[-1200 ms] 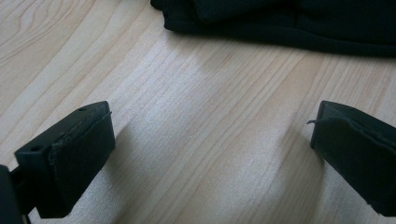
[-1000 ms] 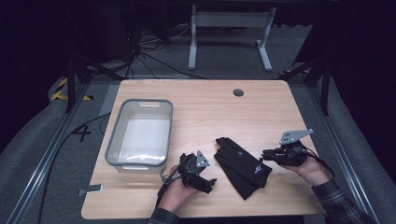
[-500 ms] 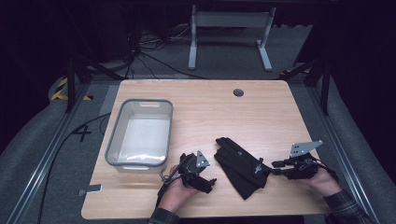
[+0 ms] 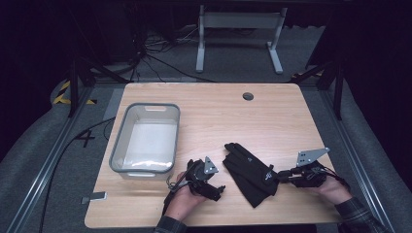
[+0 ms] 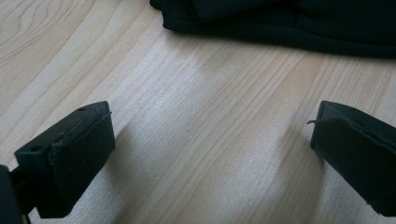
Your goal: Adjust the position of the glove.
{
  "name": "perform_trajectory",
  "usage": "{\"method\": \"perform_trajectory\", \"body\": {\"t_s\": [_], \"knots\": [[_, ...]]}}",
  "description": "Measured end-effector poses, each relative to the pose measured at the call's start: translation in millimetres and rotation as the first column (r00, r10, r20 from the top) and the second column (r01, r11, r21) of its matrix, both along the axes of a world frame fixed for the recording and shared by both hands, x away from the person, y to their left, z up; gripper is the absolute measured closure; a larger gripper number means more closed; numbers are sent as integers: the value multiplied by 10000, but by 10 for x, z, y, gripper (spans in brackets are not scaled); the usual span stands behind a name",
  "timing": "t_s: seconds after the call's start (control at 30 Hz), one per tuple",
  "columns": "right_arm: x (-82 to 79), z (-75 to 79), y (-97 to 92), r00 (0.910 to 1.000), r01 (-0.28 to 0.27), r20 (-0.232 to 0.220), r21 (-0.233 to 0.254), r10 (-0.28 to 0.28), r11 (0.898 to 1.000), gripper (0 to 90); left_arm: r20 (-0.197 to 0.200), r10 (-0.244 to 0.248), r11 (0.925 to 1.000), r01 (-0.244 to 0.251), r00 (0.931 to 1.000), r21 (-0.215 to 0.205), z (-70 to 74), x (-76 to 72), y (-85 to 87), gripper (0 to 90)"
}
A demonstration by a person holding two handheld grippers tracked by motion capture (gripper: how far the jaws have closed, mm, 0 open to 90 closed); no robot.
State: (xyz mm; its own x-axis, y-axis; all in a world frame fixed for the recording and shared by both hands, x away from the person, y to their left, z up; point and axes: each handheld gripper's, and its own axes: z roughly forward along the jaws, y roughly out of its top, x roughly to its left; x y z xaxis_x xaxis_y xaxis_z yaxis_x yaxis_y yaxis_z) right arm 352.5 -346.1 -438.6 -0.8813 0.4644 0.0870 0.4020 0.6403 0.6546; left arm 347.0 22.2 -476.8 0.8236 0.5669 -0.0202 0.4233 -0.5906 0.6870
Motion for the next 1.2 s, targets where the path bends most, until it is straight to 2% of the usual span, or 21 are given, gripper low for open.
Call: {"method": "perform_trajectory", "body": {"t_s": [0.07, 0.17, 0.37, 0.4, 0.43, 0.47, 0.5, 0.63, 0.73, 0.87, 1.0, 1.2], "knots": [[-5, 7, -4, 10000, -36, 17, 4, 36, 10000, 900, 14, 3, 10000, -3, 10000, -1, -1, 0, 0, 1], [-7, 11, -8, 10000, -41, 24, 10, 41, 10000, 900, 17, -2, 10000, 2, 10000, -2, -1, 0, 0, 1], [-13, 103, -37, 9998, -55, 217, 448, 46, 9990, 900, 27, 9, 10000, -9, 10000, -15, -2, 0, -1, 1], [-12, 107, -36, 9997, -107, 245, 478, 96, 9988, 886, 30, 7, 10000, -7, 10000, -21, -3, 0, -1, 1], [-12, 108, -34, 9996, -114, 280, 534, 99, 9985, 796, 30, 7, 10000, -7, 10000, -19, -3, 0, 0, 1], [-6, 106, -24, 9996, -178, 211, 531, 167, 9984, 744, 25, 9, 10000, -9, 10000, -15, -2, 0, -1, 1], [3, 98, 0, 9994, -165, 324, 361, 153, 9992, 679, 26, 10, 10000, -10, 10000, -17, -2, 0, -1, 1], [46, 30, 67, 9991, -335, 242, -60, 337, 9994, 654, 12, 4, 10000, -4, 10000, -4, -1, 0, 0, 1], [68, -35, 98, 9991, -376, 168, -370, 382, 9986, 737, 25, 10, 10000, -10, 10000, -16, -2, 0, -1, 1], [79, -62, 90, 9994, -340, 95, -465, 345, 9983, 877, 18, -2, 10000, 2, 10000, -1, -1, 0, 0, 1], [88, -74, 84, 9996, -290, 56, -393, 292, 9988, 898, 5, -3, 10000, 3, 10000, -6, -1, 0, 0, 1], [77, 33, 30, 9998, -181, 101, 340, 178, 9993, 900, 13, 0, 10000, 0, 10000, -2, -1, 0, 0, 1]]}}
